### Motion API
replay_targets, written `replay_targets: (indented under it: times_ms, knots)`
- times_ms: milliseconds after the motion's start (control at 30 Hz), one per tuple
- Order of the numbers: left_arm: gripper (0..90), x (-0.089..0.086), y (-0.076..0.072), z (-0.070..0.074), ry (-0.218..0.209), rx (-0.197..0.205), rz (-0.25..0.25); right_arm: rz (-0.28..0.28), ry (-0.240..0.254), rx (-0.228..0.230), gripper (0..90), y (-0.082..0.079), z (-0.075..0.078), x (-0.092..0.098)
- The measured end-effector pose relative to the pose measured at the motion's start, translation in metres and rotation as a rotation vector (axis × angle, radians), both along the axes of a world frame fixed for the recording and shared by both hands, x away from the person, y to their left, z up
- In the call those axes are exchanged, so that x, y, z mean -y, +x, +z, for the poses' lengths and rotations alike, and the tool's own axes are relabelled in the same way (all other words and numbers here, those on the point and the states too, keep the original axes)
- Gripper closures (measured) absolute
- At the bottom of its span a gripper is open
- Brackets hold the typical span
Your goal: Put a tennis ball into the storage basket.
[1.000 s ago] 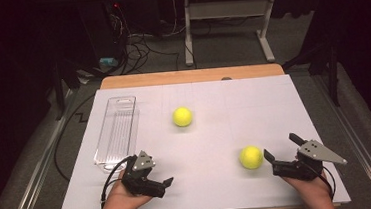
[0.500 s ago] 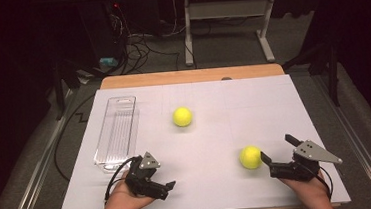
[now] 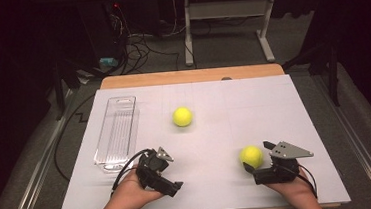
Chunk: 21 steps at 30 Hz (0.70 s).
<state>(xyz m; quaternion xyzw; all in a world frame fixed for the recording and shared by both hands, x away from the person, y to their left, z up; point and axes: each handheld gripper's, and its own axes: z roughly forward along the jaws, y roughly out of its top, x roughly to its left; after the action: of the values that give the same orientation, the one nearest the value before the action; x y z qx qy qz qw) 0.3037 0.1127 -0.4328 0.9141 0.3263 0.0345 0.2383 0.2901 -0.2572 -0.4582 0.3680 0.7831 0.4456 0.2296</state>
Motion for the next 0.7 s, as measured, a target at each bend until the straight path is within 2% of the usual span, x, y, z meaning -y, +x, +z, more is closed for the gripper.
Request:
replay_targets:
  times_ms: [167,267,333,400,467,633,700]
  knots:
    - [0.5,0.004,0.005,0.007,0.027,-0.007,-0.012,-0.002,-0.026,-0.042,3.0,0.003,-0.003,-0.003]
    - [0.5,0.01,0.01,0.011,0.063,-0.008,-0.011,-0.002,-0.035,-0.059,5.5,0.004,-0.005,-0.004]
    - [0.5,0.015,0.014,0.015,0.082,-0.023,-0.03,-0.005,-0.034,-0.07,8.9,0.004,-0.005,-0.003]
    - [0.5,0.02,0.018,0.019,0.085,-0.034,-0.046,-0.004,-0.03,-0.079,13.7,0.005,-0.006,-0.002]
    - [0.6,0.024,0.02,0.022,0.083,-0.027,-0.053,0.005,-0.029,-0.084,16.6,0.005,-0.006,-0.003]
    - [0.6,0.026,0.022,0.017,0.077,-0.022,-0.052,0.006,-0.045,-0.087,24.4,0.005,-0.008,-0.004]
    - [0.6,0.027,0.021,0.012,0.107,-0.031,-0.055,0.004,-0.038,-0.089,25.1,0.006,-0.008,-0.004]
